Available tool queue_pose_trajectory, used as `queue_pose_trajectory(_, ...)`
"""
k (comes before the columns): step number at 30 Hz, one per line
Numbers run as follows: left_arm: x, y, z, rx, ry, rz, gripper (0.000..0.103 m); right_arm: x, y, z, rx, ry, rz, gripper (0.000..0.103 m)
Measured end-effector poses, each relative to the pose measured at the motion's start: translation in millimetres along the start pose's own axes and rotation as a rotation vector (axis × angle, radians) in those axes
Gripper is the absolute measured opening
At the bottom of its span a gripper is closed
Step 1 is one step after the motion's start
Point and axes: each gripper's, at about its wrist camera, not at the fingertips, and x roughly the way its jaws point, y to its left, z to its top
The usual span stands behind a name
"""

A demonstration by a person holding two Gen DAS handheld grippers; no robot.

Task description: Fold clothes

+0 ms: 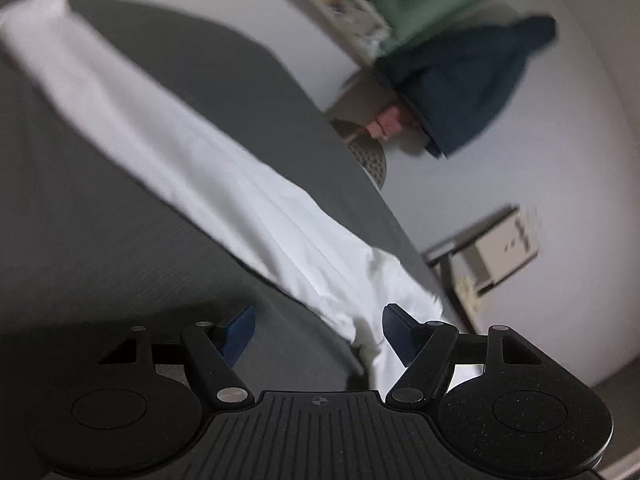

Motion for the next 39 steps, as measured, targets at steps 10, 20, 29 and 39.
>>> queue_pose_trajectory(10,12.5,-8.9,-3.9,0.016,0.066,-0.085,0.070,-53.8,238.3,-222.0,-1.009,0.357,0.481,0.037)
queue_pose_trajectory(20,13.4,1.9,1.5,-0.040,0.093,-0.080,0.070,-42.1,299.4,-320.8,-1.166,0.456,0.362,0.037)
queue_pose_trajectory(29,18.6,8.0,0.1,-0.085,0.109,-0.082,0.070,-36.1,292.5,-317.7,-1.083,0.393,0.376,0.004)
queue_pose_trajectory(39,19.8,13.8,-1.3,-0.119,0.100,-0.070,0.070,-30.9,267.3,-298.8,-0.936,0.518,0.522,0.029)
